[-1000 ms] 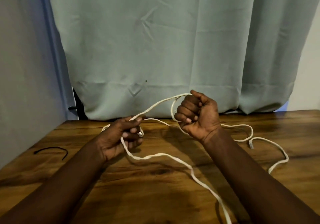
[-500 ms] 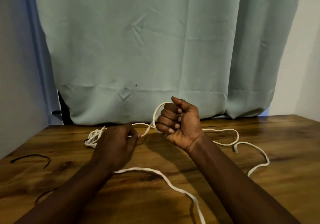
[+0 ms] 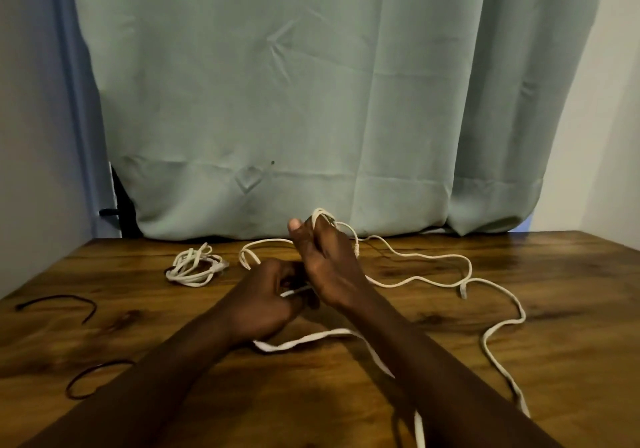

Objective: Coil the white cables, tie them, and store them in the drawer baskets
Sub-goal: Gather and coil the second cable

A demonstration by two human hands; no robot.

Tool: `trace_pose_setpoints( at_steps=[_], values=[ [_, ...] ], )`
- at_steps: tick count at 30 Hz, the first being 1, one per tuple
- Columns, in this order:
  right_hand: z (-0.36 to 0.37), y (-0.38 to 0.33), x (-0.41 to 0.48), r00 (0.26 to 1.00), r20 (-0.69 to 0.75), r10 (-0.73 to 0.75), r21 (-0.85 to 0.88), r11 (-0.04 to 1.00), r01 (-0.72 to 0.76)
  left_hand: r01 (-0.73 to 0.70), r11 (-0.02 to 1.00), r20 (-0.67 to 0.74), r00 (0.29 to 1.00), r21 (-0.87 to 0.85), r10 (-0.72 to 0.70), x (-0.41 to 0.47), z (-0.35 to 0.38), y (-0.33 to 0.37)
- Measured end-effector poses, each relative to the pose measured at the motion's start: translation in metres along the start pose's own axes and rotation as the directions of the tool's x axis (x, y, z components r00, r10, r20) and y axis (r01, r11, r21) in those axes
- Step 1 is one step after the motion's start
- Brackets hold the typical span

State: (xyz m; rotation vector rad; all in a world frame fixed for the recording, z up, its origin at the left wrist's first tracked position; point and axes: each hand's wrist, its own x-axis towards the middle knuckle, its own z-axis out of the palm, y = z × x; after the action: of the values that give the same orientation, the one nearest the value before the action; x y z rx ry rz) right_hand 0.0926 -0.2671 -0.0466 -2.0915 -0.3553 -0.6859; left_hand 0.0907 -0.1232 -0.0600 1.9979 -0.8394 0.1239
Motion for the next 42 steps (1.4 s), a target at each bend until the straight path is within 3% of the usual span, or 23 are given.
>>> trace_pose_setpoints(
  at_steps=[2,5,11,15,17,19,22,23,25,28,30,32,34,36,39,42],
  values=[
    [0.000,0.002,0.000,0.990,0.058,-0.131,-0.259,0.955,0.141,0.255,0.889,0.112,0.967,-0.381,-0.229,0.001,-0.005,0.000],
    [0.005,0.005,0.003,0.964,0.079,-0.253,-0.377,0.888,0.264,0.413,0.708,0.315,0.909,-0.573,-0.274,0.002,-0.021,-0.004],
    [0.005,0.013,0.006,0.959,0.124,-0.255,-0.566,0.776,0.279,0.527,0.699,0.526,0.814,-0.484,-0.249,0.000,-0.050,-0.004],
    [0.005,0.016,0.006,0.945,0.188,-0.269,-0.568,0.755,0.328,0.510,0.686,0.509,0.829,-0.519,-0.232,0.000,-0.072,-0.013],
    [0.007,0.011,0.005,0.950,0.203,-0.237,-0.520,0.796,0.309,0.467,0.692,0.444,0.866,-0.551,-0.231,-0.001,-0.080,-0.015],
    [0.010,0.008,0.005,0.962,0.256,-0.096,-0.441,0.874,0.205,0.402,0.710,0.323,0.912,-0.577,-0.254,-0.001,-0.083,-0.013],
    [0.020,0.004,0.006,0.950,0.293,0.104,-0.041,0.995,-0.096,0.360,0.629,0.214,0.930,-0.688,-0.298,0.001,-0.079,-0.006],
    [0.023,0.001,0.008,0.938,0.316,0.146,0.149,0.968,-0.201,0.365,0.581,0.226,0.927,-0.728,-0.299,0.001,-0.079,-0.006],
    [0.022,-0.004,0.011,0.892,0.415,0.180,0.473,0.794,-0.380,0.377,0.524,0.298,0.926,-0.764,-0.231,0.001,-0.083,-0.010],
    [0.010,-0.009,0.012,0.821,0.565,0.079,0.696,0.489,-0.526,0.368,0.524,0.343,0.927,-0.768,-0.149,0.000,-0.092,-0.016],
    [0.008,-0.012,0.011,0.779,0.626,-0.021,0.736,0.345,-0.582,0.319,0.576,0.253,0.948,-0.752,-0.194,0.002,-0.091,-0.014],
    [0.013,-0.014,0.009,0.730,0.676,-0.106,0.726,0.269,-0.633,0.194,0.676,-0.002,0.961,-0.711,-0.278,0.005,-0.084,-0.010],
    [0.017,-0.017,0.008,0.654,0.732,-0.193,0.681,0.232,-0.694,-0.004,0.808,-0.357,0.898,-0.590,-0.257,0.008,-0.076,-0.008],
    [0.017,-0.021,0.008,0.584,0.771,-0.255,0.634,0.215,-0.743,-0.131,0.896,-0.552,0.822,-0.425,-0.142,0.011,-0.070,-0.007],
    [0.012,-0.020,0.009,0.587,0.757,-0.287,0.641,0.149,-0.753,-0.114,0.935,-0.623,0.771,-0.334,-0.128,0.010,-0.068,-0.013],
    [0.011,-0.016,0.009,0.710,0.669,-0.222,0.734,0.046,-0.677,-0.021,0.939,-0.526,0.832,-0.343,-0.174,0.009,-0.064,-0.018]
  ],
)
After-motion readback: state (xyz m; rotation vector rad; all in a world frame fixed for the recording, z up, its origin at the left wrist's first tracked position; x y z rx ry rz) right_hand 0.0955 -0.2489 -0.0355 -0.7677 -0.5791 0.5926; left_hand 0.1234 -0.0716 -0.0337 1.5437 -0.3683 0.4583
